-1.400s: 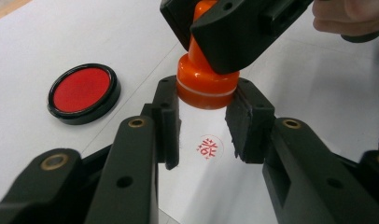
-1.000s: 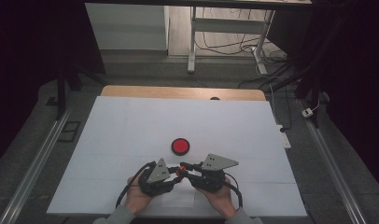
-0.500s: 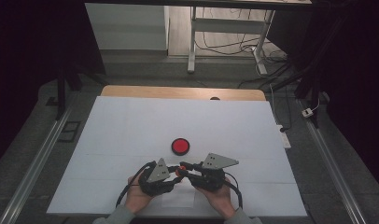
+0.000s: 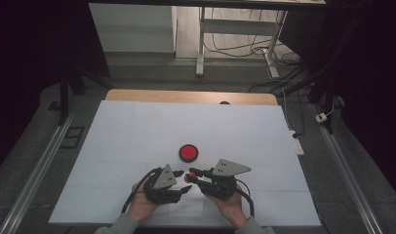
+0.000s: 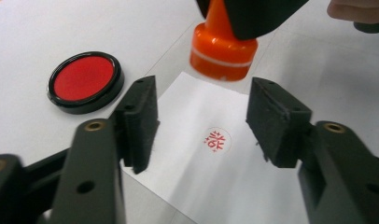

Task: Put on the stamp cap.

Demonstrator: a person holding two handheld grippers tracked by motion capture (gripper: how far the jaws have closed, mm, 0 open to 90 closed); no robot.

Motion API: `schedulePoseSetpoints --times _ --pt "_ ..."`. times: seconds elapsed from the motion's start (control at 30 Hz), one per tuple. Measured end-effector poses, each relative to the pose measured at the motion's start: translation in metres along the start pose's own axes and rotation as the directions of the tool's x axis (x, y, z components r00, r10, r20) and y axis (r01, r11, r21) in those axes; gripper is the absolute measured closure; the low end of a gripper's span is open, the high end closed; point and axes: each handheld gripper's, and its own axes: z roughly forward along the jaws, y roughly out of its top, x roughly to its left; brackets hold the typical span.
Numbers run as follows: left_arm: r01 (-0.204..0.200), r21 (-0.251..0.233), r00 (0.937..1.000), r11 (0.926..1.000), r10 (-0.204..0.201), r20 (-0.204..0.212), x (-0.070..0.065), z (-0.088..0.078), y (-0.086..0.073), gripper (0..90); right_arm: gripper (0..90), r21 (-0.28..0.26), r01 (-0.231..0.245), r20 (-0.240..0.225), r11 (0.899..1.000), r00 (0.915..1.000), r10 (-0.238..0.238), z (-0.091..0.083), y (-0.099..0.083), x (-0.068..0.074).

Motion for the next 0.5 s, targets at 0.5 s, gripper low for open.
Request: schedulePoseSetpoints --times 0.5 --pt "0.085 0.012 0.9960 0.9963 -0.085 0.026 0.013 -0.020 -0.006 24.5 72.4 -0.022 0.001 0.026 1.000 0.9997 0.000 -0.009 0.004 -0.007"
